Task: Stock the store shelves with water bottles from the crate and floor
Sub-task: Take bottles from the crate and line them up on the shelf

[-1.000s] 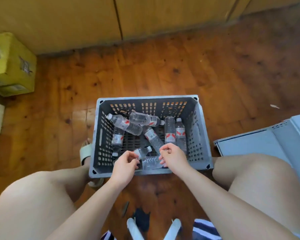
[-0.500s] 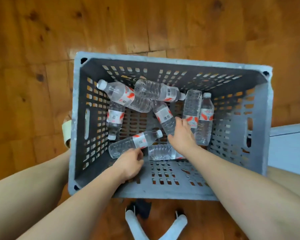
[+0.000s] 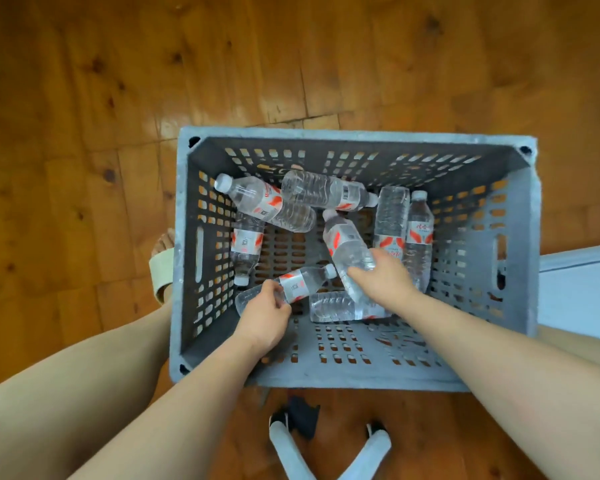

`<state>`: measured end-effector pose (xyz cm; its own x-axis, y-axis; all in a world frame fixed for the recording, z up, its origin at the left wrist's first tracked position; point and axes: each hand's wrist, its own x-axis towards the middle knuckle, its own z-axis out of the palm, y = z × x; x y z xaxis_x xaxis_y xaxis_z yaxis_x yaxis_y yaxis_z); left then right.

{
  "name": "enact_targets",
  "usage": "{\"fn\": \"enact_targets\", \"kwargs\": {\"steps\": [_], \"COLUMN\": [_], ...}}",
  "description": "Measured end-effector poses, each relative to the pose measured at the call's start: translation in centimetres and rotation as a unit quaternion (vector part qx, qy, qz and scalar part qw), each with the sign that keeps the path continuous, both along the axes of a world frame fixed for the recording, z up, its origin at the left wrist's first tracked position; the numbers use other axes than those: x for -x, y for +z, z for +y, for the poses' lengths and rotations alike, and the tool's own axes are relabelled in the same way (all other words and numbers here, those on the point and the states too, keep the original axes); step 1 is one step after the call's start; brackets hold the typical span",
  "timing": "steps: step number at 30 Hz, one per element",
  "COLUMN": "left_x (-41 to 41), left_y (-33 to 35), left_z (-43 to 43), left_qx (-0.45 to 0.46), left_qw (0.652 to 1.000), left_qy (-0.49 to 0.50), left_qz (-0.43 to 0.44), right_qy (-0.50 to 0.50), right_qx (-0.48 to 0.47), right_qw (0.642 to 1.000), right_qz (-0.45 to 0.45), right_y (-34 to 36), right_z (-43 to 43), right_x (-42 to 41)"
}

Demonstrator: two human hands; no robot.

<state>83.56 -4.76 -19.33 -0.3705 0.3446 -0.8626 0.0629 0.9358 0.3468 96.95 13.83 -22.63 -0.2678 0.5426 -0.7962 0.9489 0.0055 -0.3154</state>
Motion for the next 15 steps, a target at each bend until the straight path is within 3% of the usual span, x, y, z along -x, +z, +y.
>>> {"fn": "enact_targets", "kwargs": {"steps": [4, 10, 15], "left_x": [-1.0, -4.1, -9.0], "left_y": [4.9, 13.1, 20.9], "left_z": [1.3, -1.1, -4.9], "left_qx": [-0.059, -0.153, -0.245], "left_qw": [0.998, 0.986, 0.946], "left_qy": [0.006, 0.063, 0.209], "left_qz": [0.008, -0.008, -0.046], "right_qy": [-0.175, -0.217, -0.208], "right_qx": [0.109, 0.129, 0.141], "right_qw": [0.978, 0.949, 0.921], "right_qz": [0.035, 0.189, 0.299], "right_y": [7.0, 17.6, 24.4], "right_z": [-0.7, -5.1, -10.8], "right_x": [-2.0, -6.1, -10.3]}}
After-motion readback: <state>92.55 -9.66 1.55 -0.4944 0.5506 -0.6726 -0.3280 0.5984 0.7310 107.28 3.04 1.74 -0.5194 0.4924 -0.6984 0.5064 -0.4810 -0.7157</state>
